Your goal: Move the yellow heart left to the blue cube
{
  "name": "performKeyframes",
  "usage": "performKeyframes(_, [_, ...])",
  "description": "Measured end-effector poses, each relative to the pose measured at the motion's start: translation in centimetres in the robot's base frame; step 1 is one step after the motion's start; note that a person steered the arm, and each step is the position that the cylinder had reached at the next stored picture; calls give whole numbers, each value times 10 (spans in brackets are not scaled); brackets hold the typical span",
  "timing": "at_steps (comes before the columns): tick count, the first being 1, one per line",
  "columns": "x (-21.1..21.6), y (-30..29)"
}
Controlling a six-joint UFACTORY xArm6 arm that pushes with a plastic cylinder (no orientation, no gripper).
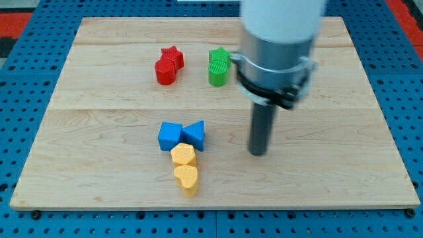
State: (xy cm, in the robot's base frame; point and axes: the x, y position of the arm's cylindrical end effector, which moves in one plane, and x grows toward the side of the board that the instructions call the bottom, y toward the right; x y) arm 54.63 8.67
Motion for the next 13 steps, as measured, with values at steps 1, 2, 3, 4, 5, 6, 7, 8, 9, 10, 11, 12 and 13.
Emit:
performKeyframes(1, [67, -5])
performKeyframes(2, [71, -50])
performKeyframes(3, [71, -76])
performKeyframes(4, [68, -99])
performKeyframes(5, [58, -106])
performKeyframes(6, [54, -132])
performKeyframes(7, [34, -169])
performKeyframes(8, [15, -206])
performKeyframes(9, [10, -235])
performKeyframes(10, [12, -246])
performKeyframes(11, [7, -278])
performKeyframes(12, [7, -273])
performKeyframes(13, [7, -238])
